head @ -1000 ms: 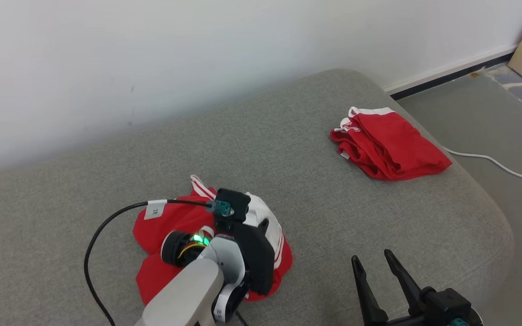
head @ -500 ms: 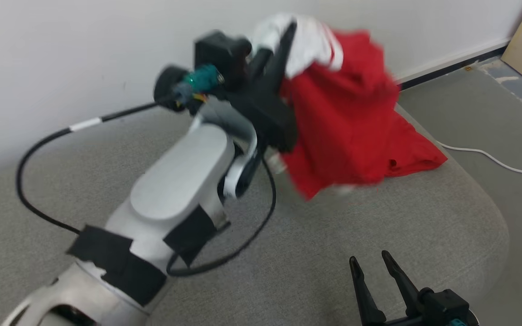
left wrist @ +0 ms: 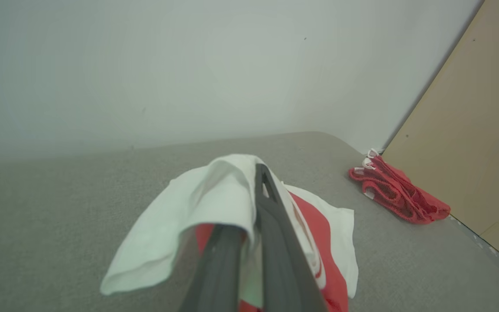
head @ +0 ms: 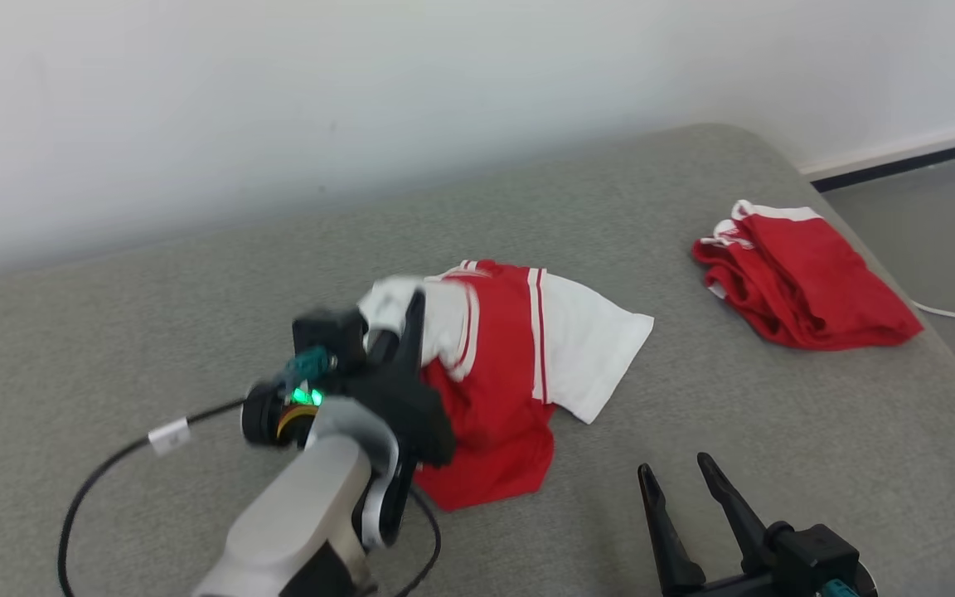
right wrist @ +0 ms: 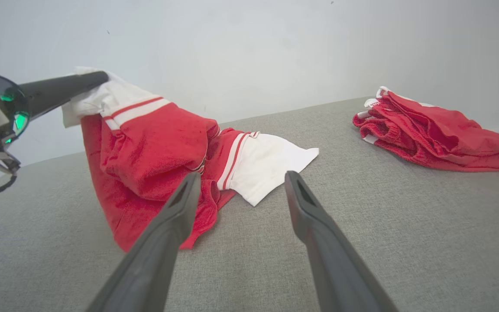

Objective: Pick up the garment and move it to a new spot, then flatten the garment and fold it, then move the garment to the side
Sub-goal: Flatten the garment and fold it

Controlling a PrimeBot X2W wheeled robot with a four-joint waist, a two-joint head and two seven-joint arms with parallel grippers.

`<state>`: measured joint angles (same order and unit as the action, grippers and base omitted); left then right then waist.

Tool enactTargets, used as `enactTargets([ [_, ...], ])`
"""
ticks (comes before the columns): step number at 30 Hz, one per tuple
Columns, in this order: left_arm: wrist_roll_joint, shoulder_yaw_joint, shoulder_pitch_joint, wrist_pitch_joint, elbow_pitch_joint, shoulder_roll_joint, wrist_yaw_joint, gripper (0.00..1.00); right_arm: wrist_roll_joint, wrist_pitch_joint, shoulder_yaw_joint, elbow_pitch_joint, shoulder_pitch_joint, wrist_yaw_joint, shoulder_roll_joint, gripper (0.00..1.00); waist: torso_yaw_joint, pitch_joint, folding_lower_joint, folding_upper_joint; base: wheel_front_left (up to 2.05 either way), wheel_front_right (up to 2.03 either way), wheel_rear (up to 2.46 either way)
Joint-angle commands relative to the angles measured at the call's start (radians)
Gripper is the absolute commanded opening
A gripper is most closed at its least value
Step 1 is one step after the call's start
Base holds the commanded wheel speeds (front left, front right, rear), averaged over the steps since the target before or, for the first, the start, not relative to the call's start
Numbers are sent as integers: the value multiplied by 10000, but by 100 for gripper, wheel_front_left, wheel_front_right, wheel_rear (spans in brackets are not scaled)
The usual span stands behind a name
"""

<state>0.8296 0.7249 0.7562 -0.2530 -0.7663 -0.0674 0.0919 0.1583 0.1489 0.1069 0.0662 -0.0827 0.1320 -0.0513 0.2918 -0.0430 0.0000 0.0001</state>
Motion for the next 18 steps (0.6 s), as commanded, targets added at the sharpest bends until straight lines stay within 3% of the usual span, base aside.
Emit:
enactTargets([
  [1, 109, -103, -376, -94, -174, 24, 55, 0, -32, -17, 69, -22, 102, -21, 25, 100, -517, -15, 0, -1, 0, 0, 0],
  [9, -249, -1126, -1755, -119, 189, -208, 459, 3, 16, -26, 68, -14, 23, -21, 23, 100, -920, -28, 0, -1, 0, 0, 0],
  [11, -417, -1378, -2110, -121, 411, -279, 552, 38, 34, -14, 57, -3, -32, -21, 25, 100, -990, -28, 0, -1, 0, 0, 0],
  [12, -508, -1516, -2253, -122, 537, -325, 607, 49, 34, -7, 39, 6, -53, -21, 24, 100, -1017, -15, 0, -1, 0, 0, 0],
  [13, -596, -1633, -2417, -124, 625, -369, 686, 100, 36, -6, 32, 7, -66, -21, 24, 100, -1039, -16, 0, -1, 0, 0, 0],
  [18, -766, -2062, -3201, -121, 858, -770, 1070, 100, 72, -2, 48, 11, -30, -21, 24, 100, -1051, 32, 0, -1, 0, 0, 0],
])
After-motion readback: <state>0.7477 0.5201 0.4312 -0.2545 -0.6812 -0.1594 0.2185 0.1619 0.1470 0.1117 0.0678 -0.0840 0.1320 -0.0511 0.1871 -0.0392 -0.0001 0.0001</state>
